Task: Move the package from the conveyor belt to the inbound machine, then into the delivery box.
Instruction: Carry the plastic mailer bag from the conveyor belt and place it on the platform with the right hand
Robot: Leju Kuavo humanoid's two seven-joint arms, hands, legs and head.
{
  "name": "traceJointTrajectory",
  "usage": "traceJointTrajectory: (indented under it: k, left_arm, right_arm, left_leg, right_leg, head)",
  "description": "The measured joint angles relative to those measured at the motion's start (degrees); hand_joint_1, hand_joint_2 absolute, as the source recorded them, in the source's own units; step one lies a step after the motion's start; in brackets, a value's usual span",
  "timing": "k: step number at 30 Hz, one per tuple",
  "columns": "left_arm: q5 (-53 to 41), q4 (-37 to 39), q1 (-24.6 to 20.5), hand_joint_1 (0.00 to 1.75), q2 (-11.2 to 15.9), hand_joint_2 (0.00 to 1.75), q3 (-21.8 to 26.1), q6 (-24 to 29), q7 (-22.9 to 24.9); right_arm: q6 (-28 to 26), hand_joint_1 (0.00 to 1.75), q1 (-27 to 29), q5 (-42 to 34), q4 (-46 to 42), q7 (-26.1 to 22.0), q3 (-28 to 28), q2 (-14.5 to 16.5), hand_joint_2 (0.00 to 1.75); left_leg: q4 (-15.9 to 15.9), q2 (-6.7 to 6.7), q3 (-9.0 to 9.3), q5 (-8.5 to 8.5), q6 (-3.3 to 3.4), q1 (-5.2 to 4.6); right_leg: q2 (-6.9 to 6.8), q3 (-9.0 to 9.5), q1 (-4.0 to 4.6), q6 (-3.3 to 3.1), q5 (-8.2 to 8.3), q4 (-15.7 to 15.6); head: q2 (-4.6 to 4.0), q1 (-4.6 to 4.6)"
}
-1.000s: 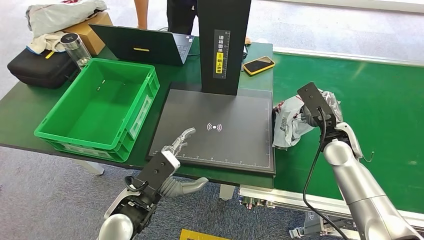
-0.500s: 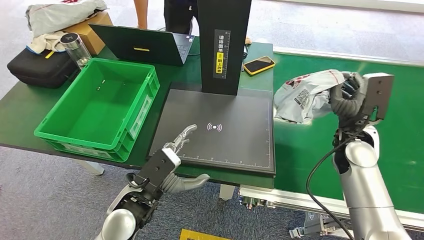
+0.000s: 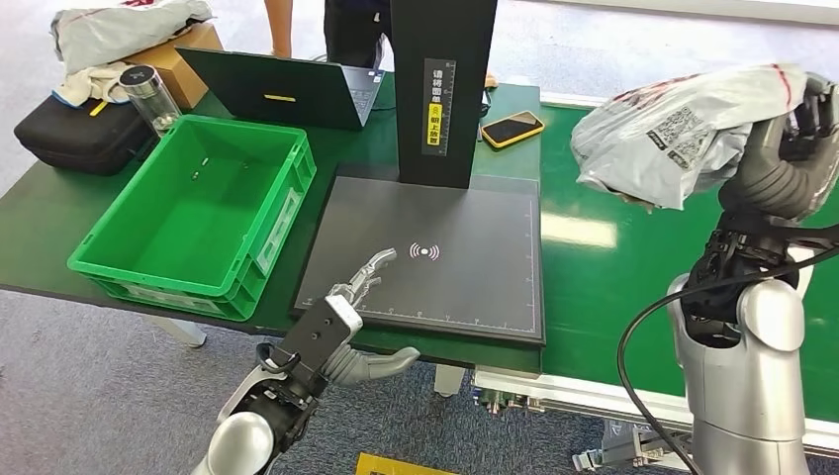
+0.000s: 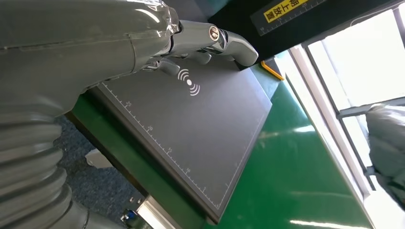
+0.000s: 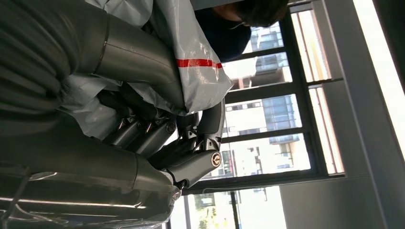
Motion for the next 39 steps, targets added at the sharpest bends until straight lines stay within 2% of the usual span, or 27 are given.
traceJointTrajectory:
  k: [11,17,24,39]
  left_arm:
    - [0.0,0.9,-1.7,0.00,-0.7,1.75,-1.9,-2.2,0.0]
    - [0.2,1.4,-2.7,0.00,-0.8,1.75,-2.7,-2.9,0.1]
    - [0.3,1.7,-3.1,0.00,-0.9,1.75,-3.1,-3.1,0.2]
    - [0.9,2.0,-4.3,0.00,-0.9,1.75,-3.9,-3.9,0.9]
  right_arm:
    - [0.7,1.75,-0.7,2.7,-4.4,3.2,2.1,0.6,1.75]
    - [3.7,1.75,-3.8,5.2,-2.0,6.3,6.7,0.7,1.75]
    - [5.1,1.75,-6.1,5.7,1.3,7.7,10.3,1.1,1.75]
    - [11.0,1.75,-14.4,8.5,26.2,11.2,22.6,5.5,1.75]
  left_leg:
    - [0.0,-0.01,-0.01,0.00,0.00,-0.01]
    - [0.0,0.01,0.01,0.02,-0.03,0.01]
    - [0.0,-0.01,-0.03,0.03,-0.03,0.01]
    - [0.0,0.00,-0.02,0.07,-0.04,0.02]
  right_leg:
    - [0.00,0.01,-0.01,0.00,0.00,0.0]
    - [0.01,0.00,0.01,0.00,0.01,0.0]
    - [-0.01,0.00,0.01,0.00,0.00,0.0]
    - [0.00,0.01,0.02,-0.01,0.02,0.0]
  head:
    - [-0.01,0.01]
    - [0.00,0.00]
    - [0.01,0.01]
    - [-0.01,-0.01]
